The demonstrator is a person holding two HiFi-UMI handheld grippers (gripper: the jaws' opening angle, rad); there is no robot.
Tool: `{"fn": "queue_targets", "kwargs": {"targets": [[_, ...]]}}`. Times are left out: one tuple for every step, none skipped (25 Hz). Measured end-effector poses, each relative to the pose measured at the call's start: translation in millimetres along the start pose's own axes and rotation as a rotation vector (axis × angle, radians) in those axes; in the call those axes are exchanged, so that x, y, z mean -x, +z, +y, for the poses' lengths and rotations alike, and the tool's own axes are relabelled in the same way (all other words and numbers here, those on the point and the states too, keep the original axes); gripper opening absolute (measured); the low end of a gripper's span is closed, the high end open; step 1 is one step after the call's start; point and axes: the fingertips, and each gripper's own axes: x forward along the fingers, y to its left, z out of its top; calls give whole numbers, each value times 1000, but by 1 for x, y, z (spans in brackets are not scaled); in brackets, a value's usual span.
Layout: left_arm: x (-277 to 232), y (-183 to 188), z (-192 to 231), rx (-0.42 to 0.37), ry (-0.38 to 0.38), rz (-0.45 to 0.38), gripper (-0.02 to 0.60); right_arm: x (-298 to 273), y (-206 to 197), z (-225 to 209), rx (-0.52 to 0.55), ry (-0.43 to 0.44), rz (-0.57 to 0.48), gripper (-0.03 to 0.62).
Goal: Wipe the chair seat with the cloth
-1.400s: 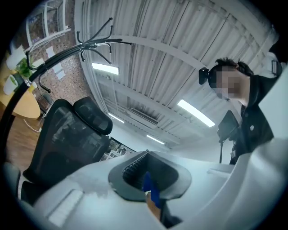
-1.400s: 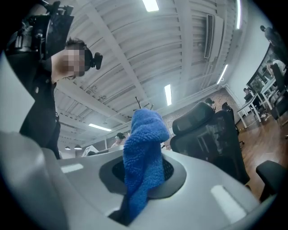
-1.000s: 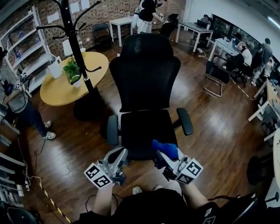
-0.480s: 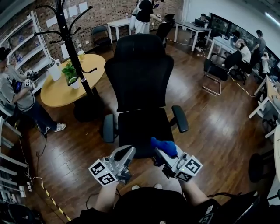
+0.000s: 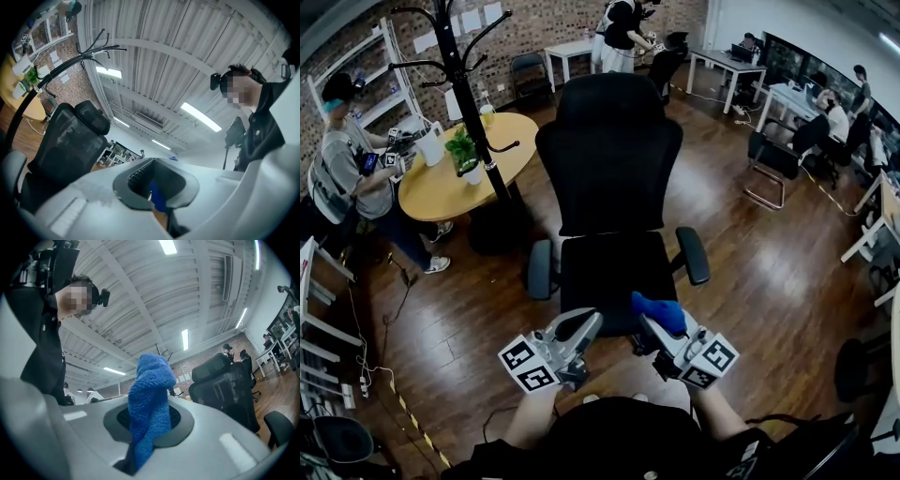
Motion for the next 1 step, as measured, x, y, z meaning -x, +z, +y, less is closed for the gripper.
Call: {"fn": "queue_targets", "kwargs": {"targets": [[0,-1,-1,2,0,-2,-8,2,0,0,-5,1,-1,37]]}}
